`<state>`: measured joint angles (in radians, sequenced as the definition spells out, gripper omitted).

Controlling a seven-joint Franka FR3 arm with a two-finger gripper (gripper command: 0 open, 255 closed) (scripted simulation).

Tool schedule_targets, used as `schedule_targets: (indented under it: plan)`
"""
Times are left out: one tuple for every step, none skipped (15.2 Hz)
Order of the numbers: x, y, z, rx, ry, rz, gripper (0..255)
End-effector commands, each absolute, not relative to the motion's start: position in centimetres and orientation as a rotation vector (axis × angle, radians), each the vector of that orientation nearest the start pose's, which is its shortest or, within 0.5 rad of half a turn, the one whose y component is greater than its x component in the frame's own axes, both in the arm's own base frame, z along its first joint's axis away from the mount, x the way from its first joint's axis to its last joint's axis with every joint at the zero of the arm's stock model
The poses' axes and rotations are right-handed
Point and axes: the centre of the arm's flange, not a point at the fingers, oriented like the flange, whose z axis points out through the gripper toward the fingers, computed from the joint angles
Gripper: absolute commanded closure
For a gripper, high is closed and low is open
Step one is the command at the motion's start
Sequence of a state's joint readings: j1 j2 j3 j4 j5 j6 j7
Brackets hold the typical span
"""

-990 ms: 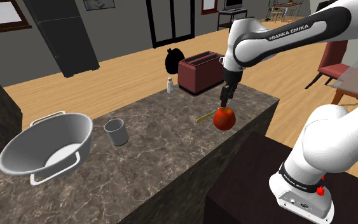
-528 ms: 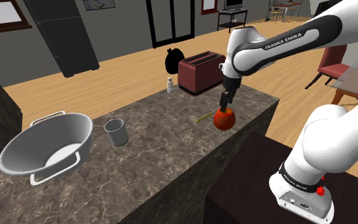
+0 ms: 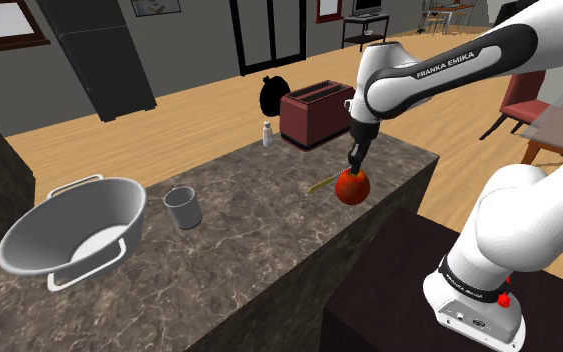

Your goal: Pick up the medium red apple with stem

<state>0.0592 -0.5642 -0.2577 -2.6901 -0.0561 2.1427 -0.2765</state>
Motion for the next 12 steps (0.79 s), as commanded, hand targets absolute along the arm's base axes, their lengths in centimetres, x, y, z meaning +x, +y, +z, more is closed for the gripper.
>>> schedule_targets:
  plan:
    - [35.5, -6.9, 40.0, -3.047, -0.224, -0.033, 255]
    - [35.5, -6.9, 39.9, -3.047, -0.224, -0.034, 255]
    - [35.5, -6.9, 40.5, -3.047, -0.224, -0.034, 255]
    - [35.5, -6.9, 41.0, -3.047, -0.224, -0.034, 255]
    - [35.5, -6.9, 41.5, -3.047, -0.224, -0.034, 255]
    - [35.5, -6.9, 42.1, -3.047, -0.224, -0.034, 255]
    - [35.5, -6.9, 42.6, -3.047, -0.224, -0.034, 255]
    - [35.5, -6.9, 43.1, -3.047, -0.224, -0.034, 255]
    - [35.5, -6.9, 43.6, -3.047, -0.224, -0.034, 255]
    - [35.5, -6.9, 44.2, -3.047, -0.224, -0.034, 255]
    - [35.5, -6.9, 44.7, -3.047, -0.224, -0.034, 255]
    - [35.5, -6.9, 45.2, -3.047, -0.224, -0.034, 255]
